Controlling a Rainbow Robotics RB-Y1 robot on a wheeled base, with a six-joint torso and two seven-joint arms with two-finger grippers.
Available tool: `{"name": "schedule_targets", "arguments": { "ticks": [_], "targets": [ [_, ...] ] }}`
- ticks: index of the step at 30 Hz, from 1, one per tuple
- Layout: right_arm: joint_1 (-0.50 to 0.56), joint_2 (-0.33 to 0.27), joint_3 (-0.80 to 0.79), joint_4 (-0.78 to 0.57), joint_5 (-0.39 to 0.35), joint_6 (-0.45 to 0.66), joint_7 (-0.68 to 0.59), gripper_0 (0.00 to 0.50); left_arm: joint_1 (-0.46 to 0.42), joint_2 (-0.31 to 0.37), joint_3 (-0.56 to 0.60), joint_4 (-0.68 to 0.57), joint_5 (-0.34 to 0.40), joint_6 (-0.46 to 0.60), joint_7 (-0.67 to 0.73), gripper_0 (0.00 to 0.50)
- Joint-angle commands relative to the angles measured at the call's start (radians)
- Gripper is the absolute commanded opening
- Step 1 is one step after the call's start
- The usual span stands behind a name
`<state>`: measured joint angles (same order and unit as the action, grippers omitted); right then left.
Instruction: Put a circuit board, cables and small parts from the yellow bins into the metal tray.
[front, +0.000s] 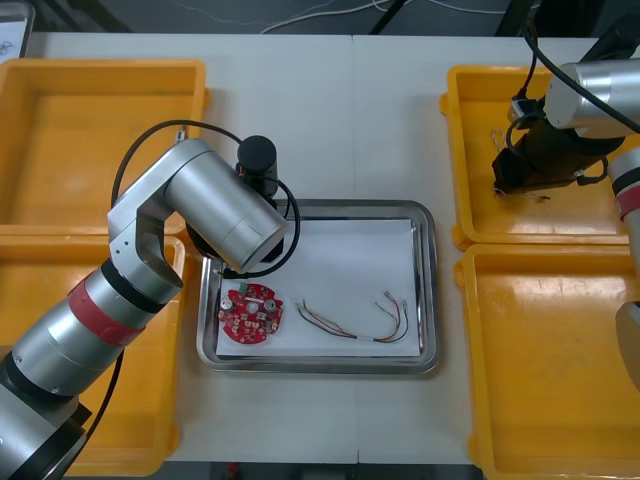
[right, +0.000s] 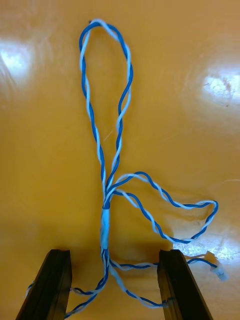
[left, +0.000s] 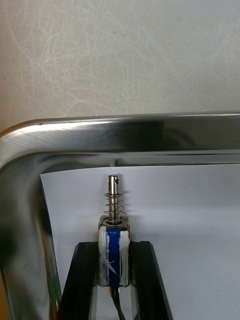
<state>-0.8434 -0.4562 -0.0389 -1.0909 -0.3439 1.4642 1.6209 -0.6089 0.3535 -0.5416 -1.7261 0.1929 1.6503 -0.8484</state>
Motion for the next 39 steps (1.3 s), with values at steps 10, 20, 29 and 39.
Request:
{"name": "schedule_targets", "arguments": {
  "ticks": [10, 20, 29, 39],
  "targets": [
    [-0.069, 0.025, 0.004, 0.003, 0.023, -0.030, -0.033, 0.500, 0.003, 0.001, 0.039, -0.101, 0.051, 0.063, -0.040, 0.500],
    [-0.069, 0.028, 0.013, 0.077, 0.017, -0.107, -0.032, 0.500, -0.003, 0.036, 0.138, -0.265, 0.138, 0.220, -0.057, 0.500],
    [-0.069, 0.028, 0.013, 0.077, 0.016, -0.079, -0.027, 0.472, -0.019, 0.074, 0.281, -0.375, 0.206, 0.270, -0.063, 0.500],
    [-0.069, 0.013, 0.013, 0.077, 0.011, -0.035, -0.015, 0.472, -0.020, 0.160, 0.381, -0.377, 0.244, 0.270, -0.095, 0.500]
  ]
}}
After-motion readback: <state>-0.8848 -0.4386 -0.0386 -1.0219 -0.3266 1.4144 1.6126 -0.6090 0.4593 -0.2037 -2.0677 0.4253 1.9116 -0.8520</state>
